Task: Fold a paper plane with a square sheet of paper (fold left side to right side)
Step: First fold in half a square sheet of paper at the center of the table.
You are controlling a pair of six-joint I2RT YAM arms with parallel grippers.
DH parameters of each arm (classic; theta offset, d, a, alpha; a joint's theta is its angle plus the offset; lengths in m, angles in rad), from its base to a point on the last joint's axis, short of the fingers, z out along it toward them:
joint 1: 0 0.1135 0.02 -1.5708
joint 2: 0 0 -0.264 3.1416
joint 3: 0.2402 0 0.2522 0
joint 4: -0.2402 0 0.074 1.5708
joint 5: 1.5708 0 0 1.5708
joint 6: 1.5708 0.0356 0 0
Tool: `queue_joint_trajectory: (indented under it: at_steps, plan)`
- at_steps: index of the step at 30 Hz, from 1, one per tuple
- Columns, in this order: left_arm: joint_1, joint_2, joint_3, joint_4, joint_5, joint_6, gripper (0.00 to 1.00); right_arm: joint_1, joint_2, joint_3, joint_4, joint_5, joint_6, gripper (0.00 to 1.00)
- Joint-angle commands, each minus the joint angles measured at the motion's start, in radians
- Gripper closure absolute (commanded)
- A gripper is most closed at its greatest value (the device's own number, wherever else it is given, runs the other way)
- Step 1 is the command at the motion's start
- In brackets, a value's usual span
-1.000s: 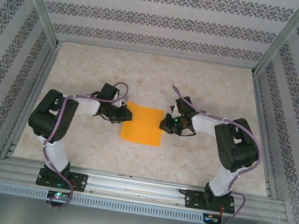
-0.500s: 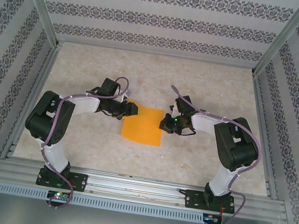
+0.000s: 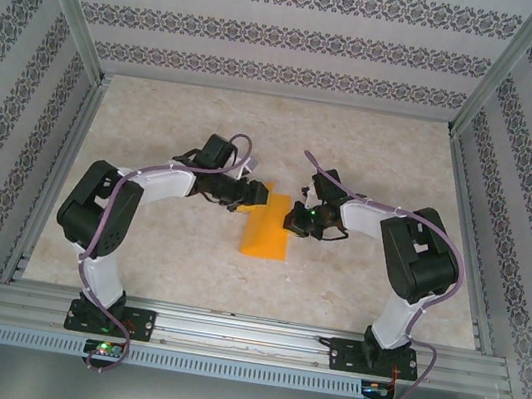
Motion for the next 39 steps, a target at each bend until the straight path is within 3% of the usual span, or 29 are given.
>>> queue_joint_trajectory:
  at_steps: [1, 16, 23, 30, 35, 39]
  plan:
    - [-0.017, 0.042, 0.02, 0.037, 0.006, -0.029, 0.44, -0.001, 0.043, -0.026, -0.007, 0.032, -0.003, 1.0]
    - [-0.033, 0.096, -0.005, 0.161, -0.051, -0.116, 0.66, -0.018, -0.04, -0.062, 0.1, -0.018, 0.048, 0.99]
    - [-0.036, 0.1, -0.007, 0.153, -0.056, -0.113, 0.7, -0.062, -0.15, -0.101, 0.108, 0.008, 0.042, 0.79]
    - [-0.041, 0.099, -0.008, 0.151, -0.055, -0.111, 0.72, -0.086, -0.197, -0.158, 0.241, -0.094, 0.082, 0.56]
    - [-0.042, 0.102, -0.007, 0.15, -0.056, -0.109, 0.72, -0.062, -0.153, -0.173, 0.38, -0.163, 0.15, 0.51]
    - [-0.044, 0.101, -0.006, 0.15, -0.055, -0.109, 0.72, -0.035, -0.107, -0.148, 0.391, -0.173, 0.151, 0.52]
